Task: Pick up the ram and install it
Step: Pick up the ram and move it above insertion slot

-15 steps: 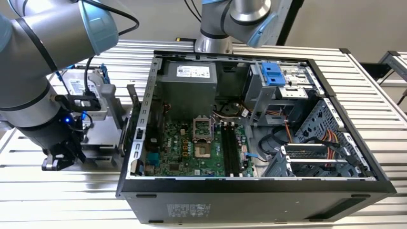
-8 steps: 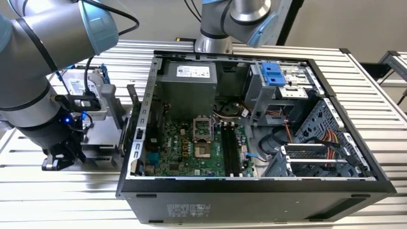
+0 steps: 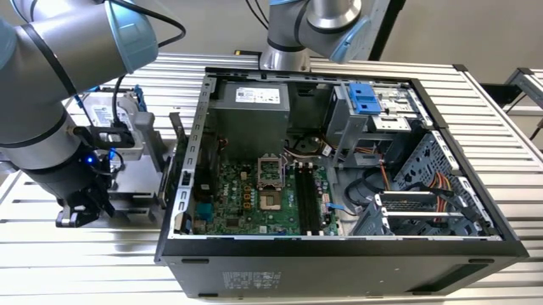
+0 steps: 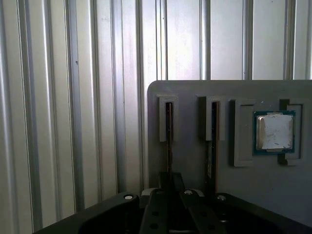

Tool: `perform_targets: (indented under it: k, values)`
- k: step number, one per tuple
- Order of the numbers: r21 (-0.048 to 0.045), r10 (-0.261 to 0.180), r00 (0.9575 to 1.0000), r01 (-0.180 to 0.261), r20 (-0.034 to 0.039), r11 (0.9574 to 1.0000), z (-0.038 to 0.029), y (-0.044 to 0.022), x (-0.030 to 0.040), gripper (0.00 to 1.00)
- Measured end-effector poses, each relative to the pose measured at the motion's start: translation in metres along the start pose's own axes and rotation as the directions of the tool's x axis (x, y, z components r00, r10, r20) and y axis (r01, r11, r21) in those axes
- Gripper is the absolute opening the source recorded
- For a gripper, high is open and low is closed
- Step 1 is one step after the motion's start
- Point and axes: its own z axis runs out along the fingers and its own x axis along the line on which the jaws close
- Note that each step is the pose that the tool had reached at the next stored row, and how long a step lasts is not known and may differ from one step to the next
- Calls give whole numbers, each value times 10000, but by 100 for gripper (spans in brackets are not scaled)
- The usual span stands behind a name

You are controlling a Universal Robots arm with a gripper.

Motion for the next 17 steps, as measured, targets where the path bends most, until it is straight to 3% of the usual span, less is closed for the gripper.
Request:
perform_targets:
  k: [17]
  values:
    - [7,1,10000,-1,7,10000,-8,-1,-1,0]
